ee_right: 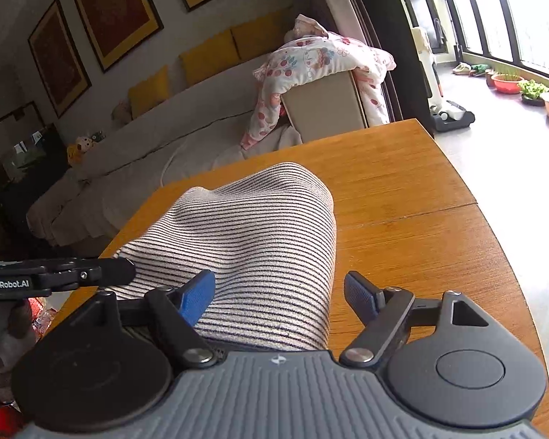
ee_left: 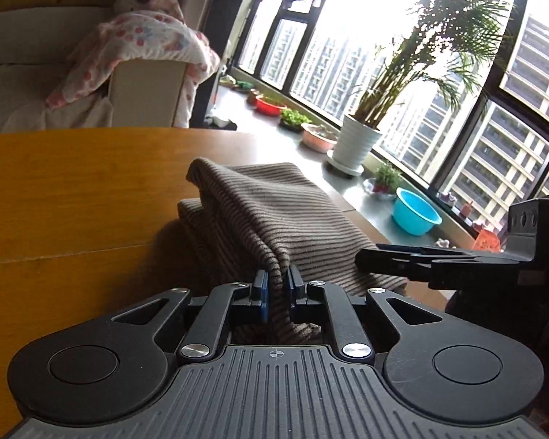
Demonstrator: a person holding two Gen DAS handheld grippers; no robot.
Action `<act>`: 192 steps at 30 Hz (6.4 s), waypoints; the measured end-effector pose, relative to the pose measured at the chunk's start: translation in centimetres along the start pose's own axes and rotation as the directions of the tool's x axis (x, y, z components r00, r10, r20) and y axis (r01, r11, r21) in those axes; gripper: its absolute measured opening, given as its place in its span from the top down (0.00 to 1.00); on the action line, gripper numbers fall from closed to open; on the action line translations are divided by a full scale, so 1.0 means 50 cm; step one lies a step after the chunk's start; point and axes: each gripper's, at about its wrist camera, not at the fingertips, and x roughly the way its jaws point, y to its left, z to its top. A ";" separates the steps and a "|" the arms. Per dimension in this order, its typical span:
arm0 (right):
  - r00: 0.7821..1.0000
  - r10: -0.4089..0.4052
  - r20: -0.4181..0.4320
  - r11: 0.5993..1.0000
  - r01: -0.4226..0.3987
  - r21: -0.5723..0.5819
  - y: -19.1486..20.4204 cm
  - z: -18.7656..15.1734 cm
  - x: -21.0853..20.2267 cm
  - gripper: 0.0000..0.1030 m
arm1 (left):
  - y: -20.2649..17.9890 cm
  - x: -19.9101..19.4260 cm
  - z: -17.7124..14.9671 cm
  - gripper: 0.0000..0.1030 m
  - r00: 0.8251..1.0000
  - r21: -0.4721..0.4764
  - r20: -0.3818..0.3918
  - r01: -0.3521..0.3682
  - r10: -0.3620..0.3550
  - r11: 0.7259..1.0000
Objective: Fold clothes
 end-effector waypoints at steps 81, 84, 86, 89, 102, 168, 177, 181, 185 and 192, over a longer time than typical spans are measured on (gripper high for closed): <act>0.994 0.034 -0.107 0.997 -0.041 -0.061 -0.002 -0.001 0.040 0.20 | 0.033 -0.005 0.049 0.48 1.000 -0.064 0.010 -0.011 0.012 0.998; 0.996 0.071 -0.047 0.989 -0.077 -0.129 0.031 -0.004 0.012 0.38 | 0.033 0.004 0.060 0.52 0.999 -0.042 0.005 -0.050 0.051 0.998; 0.996 0.081 -0.049 0.980 -0.088 -0.181 0.050 -0.005 0.004 0.39 | 0.031 0.002 0.064 0.48 0.998 -0.034 0.007 -0.061 0.062 0.998; 0.997 0.047 -0.060 0.966 -0.061 -0.250 0.066 -0.016 0.008 0.39 | 0.028 0.000 0.069 0.46 0.997 -0.022 0.011 -0.078 0.078 0.997; 0.999 0.015 -0.033 0.965 -0.023 -0.260 0.065 -0.039 0.007 0.32 | 0.015 0.066 0.120 0.62 0.983 0.115 0.025 -0.186 0.184 0.976; 0.996 -0.087 0.005 0.951 0.084 -0.298 0.093 0.305 0.449 0.42 | 0.340 0.222 0.302 0.41 0.995 -0.031 0.013 -0.094 0.094 0.995; 0.993 -0.114 0.032 0.962 0.118 -0.248 0.079 0.317 0.486 0.35 | 0.345 0.225 0.300 0.38 0.995 -0.013 0.006 -0.096 0.096 0.995; 0.980 -0.195 -0.030 0.943 0.179 -0.282 0.071 0.318 0.537 0.33 | 0.348 0.229 0.300 0.35 0.995 -0.019 0.008 -0.104 0.104 0.994; 0.976 -0.217 -0.013 0.933 0.203 -0.298 0.066 0.295 0.535 0.23 | 0.350 0.230 0.300 0.26 0.993 -0.017 0.008 -0.115 0.116 0.993; 0.997 -0.013 -0.074 0.995 0.005 -0.100 0.041 0.255 0.402 0.18 | 0.347 0.226 0.299 0.26 0.992 -0.004 0.013 -0.122 0.122 0.992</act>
